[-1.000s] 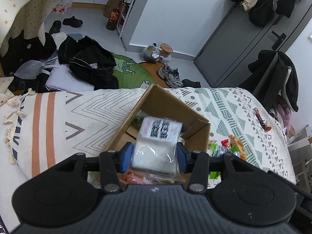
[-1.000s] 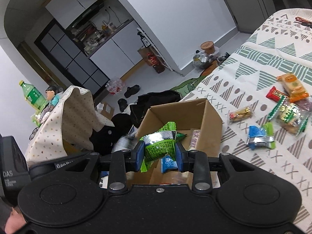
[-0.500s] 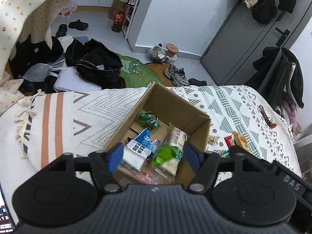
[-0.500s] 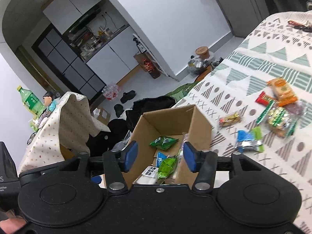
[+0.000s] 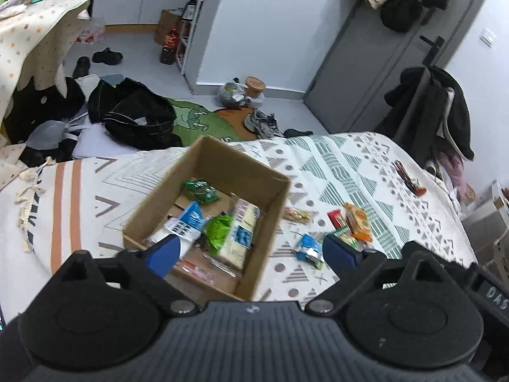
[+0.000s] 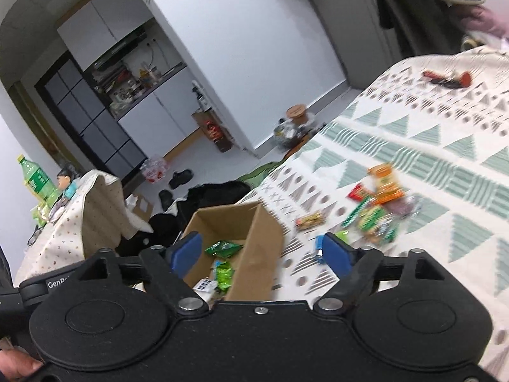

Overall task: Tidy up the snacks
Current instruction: 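Move both grippers back over the remaining snacks on the bed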

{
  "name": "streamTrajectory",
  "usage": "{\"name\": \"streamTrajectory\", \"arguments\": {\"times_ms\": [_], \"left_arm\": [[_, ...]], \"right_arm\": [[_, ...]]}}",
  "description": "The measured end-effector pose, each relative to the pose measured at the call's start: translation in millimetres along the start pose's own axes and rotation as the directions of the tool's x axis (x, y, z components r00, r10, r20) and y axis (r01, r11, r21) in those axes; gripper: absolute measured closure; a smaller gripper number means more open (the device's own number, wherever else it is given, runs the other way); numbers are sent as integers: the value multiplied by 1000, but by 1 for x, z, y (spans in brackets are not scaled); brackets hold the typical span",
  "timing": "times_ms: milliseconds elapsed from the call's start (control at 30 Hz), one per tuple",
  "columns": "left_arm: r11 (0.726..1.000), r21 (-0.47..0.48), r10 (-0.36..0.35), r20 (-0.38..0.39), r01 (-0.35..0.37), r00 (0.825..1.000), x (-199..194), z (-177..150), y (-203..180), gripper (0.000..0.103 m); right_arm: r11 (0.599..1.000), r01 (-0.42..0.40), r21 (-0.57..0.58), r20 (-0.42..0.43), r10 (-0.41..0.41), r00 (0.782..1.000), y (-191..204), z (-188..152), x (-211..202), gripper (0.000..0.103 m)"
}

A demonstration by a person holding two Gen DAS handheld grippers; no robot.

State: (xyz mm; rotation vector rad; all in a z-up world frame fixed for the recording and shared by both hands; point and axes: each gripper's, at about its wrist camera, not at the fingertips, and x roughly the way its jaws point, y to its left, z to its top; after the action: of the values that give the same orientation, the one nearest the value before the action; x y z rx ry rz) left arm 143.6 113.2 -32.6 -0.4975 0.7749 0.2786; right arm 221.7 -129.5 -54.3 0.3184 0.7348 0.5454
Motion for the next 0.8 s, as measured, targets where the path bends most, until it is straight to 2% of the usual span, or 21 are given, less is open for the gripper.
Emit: {"name": "streamTrajectory", "arguments": {"times_ms": [167, 333, 467, 800], "left_arm": [[1000, 14, -18, 12, 18, 1000, -7, -8, -18, 0], [998, 46, -43, 31, 41, 999, -14, -13, -39, 0], [997, 58, -46, 44, 44, 998, -18, -15, -54, 0], [991, 125, -58, 66, 50, 996, -18, -20, -90, 0]], "right_arm": [[999, 34, -15, 18, -34, 999, -17, 5, -22, 8], [998, 53, -46, 35, -52, 998, -30, 7, -38, 0], [995, 72, -69, 24, -71, 997, -42, 6, -46, 0], [993, 110, -40, 29, -108, 994, -78, 10, -64, 0]]}}
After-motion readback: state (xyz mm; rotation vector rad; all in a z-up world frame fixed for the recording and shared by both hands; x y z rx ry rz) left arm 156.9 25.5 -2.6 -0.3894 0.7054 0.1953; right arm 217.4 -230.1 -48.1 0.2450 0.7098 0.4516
